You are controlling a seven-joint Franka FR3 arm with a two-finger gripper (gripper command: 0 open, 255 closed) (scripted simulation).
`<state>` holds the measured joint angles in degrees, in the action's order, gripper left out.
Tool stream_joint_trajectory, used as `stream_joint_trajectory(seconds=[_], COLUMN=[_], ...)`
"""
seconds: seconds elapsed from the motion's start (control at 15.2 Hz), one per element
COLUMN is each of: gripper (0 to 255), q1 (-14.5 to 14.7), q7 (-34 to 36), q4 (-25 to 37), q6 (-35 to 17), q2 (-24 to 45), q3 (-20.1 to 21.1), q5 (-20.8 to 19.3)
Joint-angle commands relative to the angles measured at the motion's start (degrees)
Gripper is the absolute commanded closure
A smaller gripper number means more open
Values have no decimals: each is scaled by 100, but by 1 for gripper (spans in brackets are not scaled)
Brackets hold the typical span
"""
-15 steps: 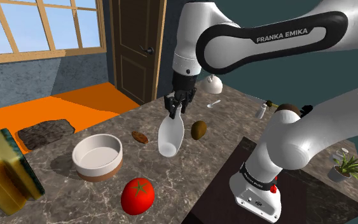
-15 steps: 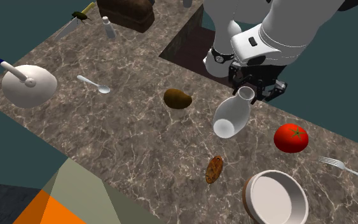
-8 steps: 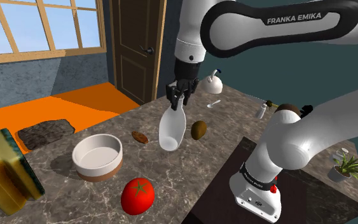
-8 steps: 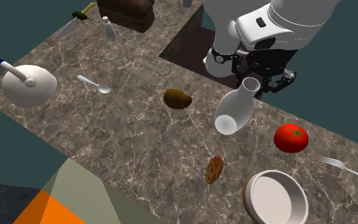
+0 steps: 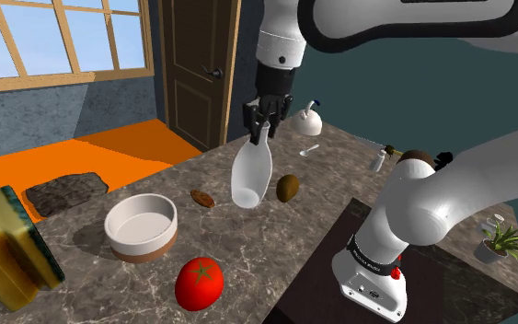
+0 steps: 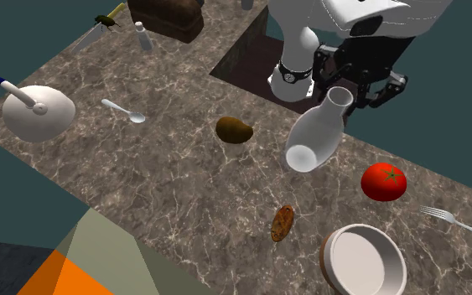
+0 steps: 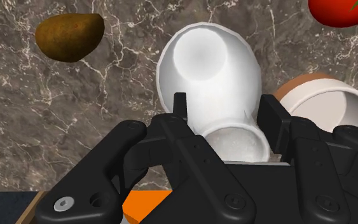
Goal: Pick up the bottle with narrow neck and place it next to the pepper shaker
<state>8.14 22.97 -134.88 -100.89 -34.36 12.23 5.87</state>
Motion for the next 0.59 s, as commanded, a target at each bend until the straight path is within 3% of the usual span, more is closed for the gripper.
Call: stream_joint_trajectory(seconds=[0.0,0.53], gripper=[255,255], q1=[-8,-34], q7=[3,10], q4=[174,843], q6=[160,757], q2=[13,86], q3=[-12,-57], q5=[-13,-57])
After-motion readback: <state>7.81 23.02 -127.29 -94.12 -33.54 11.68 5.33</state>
